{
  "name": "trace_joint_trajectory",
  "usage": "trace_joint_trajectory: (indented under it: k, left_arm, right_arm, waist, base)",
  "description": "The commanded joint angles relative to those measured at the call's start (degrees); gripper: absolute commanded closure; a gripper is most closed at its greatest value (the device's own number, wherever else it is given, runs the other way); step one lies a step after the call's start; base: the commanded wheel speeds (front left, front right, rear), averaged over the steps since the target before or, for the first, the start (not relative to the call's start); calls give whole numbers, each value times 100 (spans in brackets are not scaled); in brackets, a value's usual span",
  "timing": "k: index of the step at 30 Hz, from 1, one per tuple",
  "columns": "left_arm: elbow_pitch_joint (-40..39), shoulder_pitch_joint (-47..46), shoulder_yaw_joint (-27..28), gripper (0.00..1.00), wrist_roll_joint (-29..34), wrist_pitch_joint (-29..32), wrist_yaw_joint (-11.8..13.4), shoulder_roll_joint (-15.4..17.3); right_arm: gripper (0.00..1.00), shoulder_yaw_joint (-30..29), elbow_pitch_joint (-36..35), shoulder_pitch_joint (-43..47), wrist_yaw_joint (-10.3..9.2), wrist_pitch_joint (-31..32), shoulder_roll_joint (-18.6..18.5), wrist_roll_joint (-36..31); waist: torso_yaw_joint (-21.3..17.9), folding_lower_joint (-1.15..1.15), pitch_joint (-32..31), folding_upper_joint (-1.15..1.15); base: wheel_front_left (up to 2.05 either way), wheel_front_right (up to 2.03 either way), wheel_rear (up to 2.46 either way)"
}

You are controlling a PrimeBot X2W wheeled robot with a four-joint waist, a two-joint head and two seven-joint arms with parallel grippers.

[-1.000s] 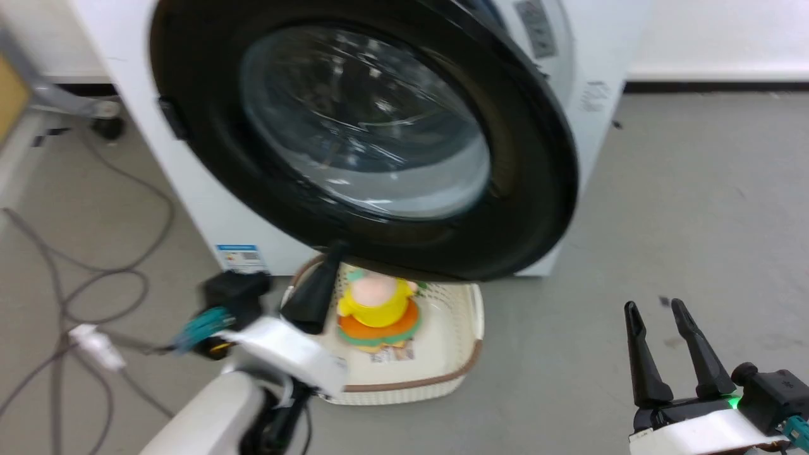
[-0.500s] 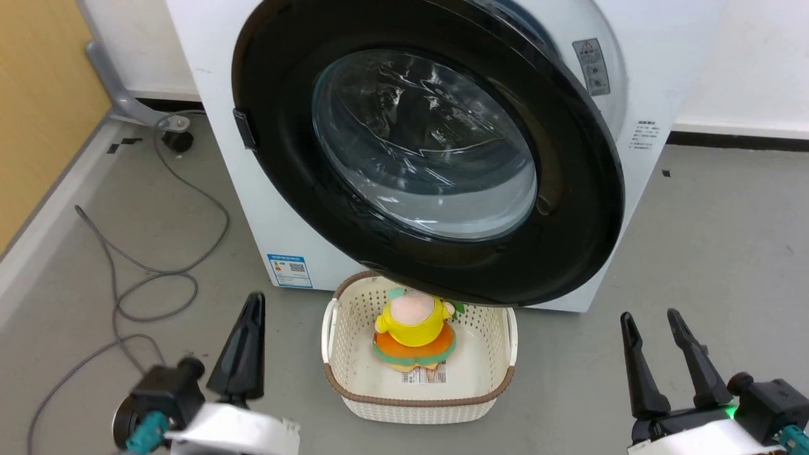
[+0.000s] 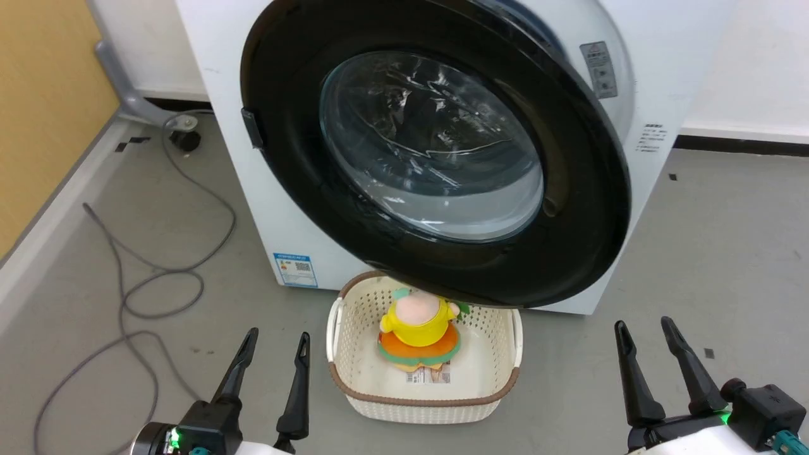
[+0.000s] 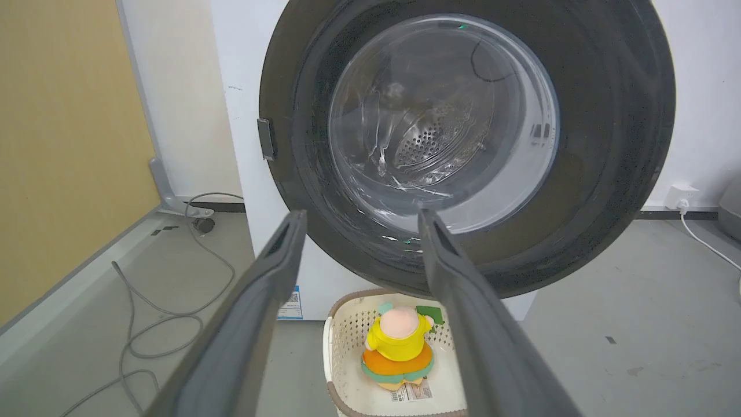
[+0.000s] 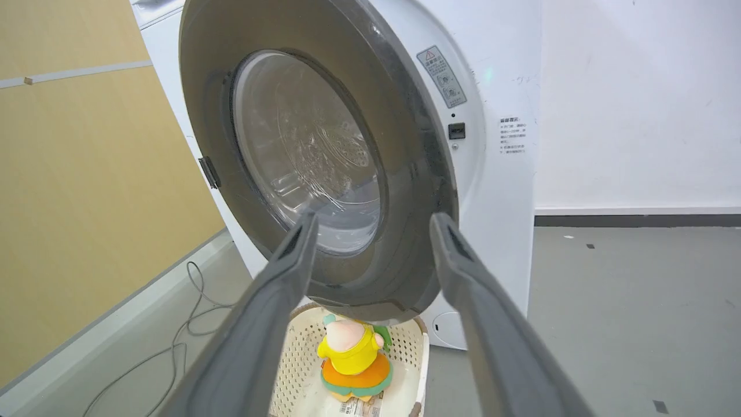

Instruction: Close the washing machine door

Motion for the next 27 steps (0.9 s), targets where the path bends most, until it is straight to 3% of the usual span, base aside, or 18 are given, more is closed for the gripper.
trace_joint_trajectory:
  k: [1,2,3,15,27]
  left_arm:
    - [15,64,10,0,47,-25,14,-19]
    - [13,57,18,0,69,-25,10,-42]
    - [10,44,21,0,88,-25,-1,-62]
    - [-67,-344,44,0,295,-25,-141,-362]
    - [-117,-752,134,0,456,-25,-324,-690]
  right_arm:
    - [22,14,-5,60,5,-26,6,43]
    - [74,36,-26,36,5,-26,-7,66]
    - [100,82,-40,12,5,-26,-43,80]
    - [100,961,-150,-1073,5,457,-1029,291]
    - [100,931,913,-2786,5,1074,-2180,1212]
  waist:
    - [32,0,28,0]
    - [60,0,51,0]
    - [91,0,77,0]
    - [654,0,813,0]
    - [1119,0,1495,0]
  base:
    - [0,0,0]
    - [0,0,0]
    - [0,0,0]
    - [0,0,0]
    - [0,0,0]
